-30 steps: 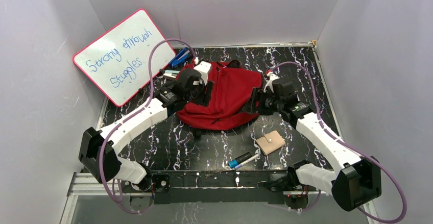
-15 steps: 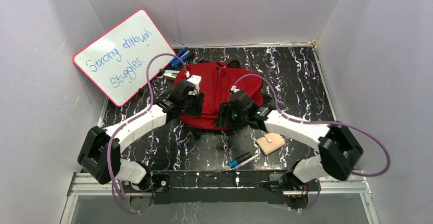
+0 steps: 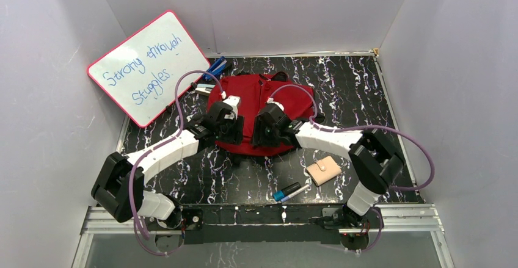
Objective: Pack the student bag
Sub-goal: Zip the student bag at the center of the board.
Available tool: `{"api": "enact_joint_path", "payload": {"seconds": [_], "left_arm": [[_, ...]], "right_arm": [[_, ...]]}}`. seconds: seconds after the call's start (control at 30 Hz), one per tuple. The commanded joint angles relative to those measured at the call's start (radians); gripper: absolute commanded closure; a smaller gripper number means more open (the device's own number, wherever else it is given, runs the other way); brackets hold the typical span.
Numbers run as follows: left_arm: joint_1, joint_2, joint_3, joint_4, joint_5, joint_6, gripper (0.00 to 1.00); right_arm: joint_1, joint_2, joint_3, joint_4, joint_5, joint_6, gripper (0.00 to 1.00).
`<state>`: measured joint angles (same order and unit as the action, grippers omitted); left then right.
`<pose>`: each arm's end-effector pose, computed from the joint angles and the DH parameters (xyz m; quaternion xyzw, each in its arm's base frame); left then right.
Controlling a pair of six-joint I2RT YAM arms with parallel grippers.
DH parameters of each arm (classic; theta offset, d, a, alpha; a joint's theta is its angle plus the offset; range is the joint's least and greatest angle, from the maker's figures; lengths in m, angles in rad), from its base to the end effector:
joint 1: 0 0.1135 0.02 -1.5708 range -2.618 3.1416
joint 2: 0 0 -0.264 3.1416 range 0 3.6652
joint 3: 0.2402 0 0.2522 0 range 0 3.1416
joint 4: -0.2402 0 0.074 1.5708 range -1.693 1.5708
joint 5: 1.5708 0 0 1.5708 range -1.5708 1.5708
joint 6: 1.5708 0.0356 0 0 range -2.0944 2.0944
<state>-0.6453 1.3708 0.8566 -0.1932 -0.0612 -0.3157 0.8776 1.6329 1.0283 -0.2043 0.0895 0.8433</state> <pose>0.2359 -0.1748 0.2328 0.1363 0.8976 -0.1687 0.3837 0.2246 0.2653 0.2079 0.0007 0.9275 0.2545 0.2737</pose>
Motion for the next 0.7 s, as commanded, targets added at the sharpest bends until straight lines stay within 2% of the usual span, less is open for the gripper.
{"api": "enact_joint_path", "payload": {"seconds": [0.0, 0.17, 0.4, 0.47, 0.67], "left_arm": [[0.002, -0.032, -0.003, 0.014, 0.021, -0.008, 0.49], [0.003, -0.032, -0.003, 0.017, 0.03, -0.005, 0.49], [0.003, -0.027, -0.001, 0.016, 0.034, 0.005, 0.49], [0.003, -0.026, -0.001, 0.016, 0.032, 0.005, 0.49], [0.002, -0.022, 0.005, 0.013, 0.029, 0.011, 0.49]], "right_arm": [[0.003, 0.061, 0.06, 0.004, 0.041, 0.01, 0.4], [0.006, 0.126, 0.095, -0.034, 0.072, -0.013, 0.46], [0.006, 0.124, 0.084, -0.042, 0.121, -0.024, 0.68], [0.005, 0.103, 0.078, -0.04, 0.125, -0.03, 0.71], [0.005, 0.059, 0.05, -0.06, 0.132, -0.049, 1.0]]}}
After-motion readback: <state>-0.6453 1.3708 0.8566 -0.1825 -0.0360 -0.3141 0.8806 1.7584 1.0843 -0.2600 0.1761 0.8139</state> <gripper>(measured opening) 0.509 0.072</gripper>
